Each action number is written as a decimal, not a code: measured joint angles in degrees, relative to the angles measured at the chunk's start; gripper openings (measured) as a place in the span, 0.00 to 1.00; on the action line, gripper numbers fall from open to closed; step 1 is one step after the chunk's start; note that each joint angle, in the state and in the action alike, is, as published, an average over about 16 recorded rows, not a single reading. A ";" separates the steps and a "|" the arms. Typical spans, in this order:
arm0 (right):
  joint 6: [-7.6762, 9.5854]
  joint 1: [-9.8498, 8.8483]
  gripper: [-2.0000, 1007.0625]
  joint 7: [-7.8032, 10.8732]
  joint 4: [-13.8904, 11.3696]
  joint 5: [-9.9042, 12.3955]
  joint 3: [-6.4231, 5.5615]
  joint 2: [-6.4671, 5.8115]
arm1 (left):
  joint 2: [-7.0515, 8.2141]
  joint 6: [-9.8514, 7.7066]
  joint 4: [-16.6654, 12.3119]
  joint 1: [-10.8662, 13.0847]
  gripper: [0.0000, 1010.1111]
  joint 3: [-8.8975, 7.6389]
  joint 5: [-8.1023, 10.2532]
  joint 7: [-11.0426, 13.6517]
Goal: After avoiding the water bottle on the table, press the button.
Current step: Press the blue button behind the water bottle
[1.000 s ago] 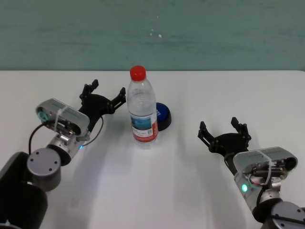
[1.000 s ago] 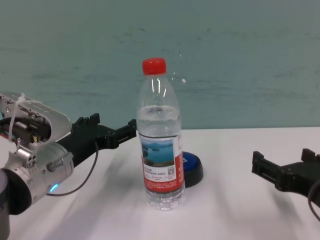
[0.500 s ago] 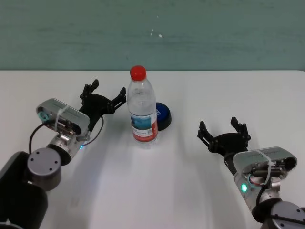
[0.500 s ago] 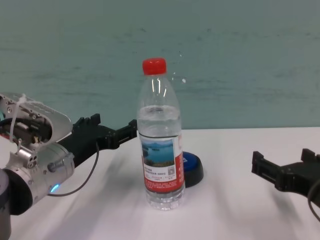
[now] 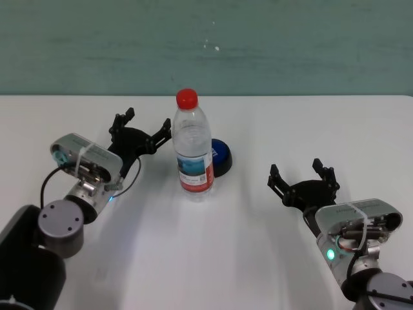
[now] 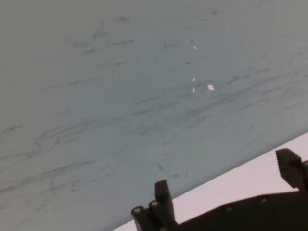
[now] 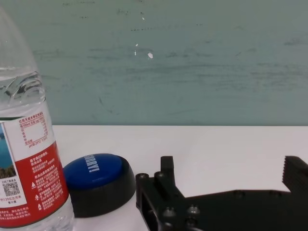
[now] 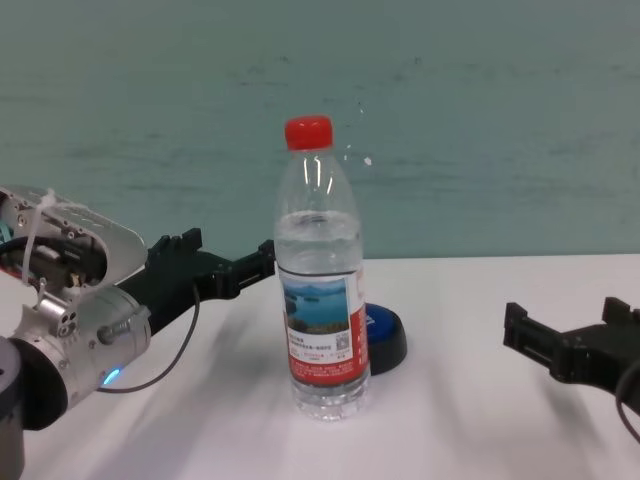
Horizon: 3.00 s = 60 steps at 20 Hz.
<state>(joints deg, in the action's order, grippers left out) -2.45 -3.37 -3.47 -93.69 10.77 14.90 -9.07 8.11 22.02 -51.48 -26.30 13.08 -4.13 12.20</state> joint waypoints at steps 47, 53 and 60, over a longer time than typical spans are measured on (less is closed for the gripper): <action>0.00 0.00 1.00 0.00 0.00 0.00 0.00 0.00 | 1.41 -2.53 -2.82 2.14 1.00 -4.07 1.63 -0.97; 0.00 0.00 1.00 0.00 0.00 0.00 0.00 0.00 | 2.71 -3.93 -7.73 5.59 1.00 -5.82 3.05 -0.68; 0.00 0.00 1.00 0.00 0.00 0.00 0.00 0.00 | 4.05 -5.81 -15.13 11.12 1.00 -7.87 5.34 0.11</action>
<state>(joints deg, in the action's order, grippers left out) -2.45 -3.37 -3.47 -93.69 10.77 14.90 -9.06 12.16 16.21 -66.61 -15.18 5.20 1.21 12.30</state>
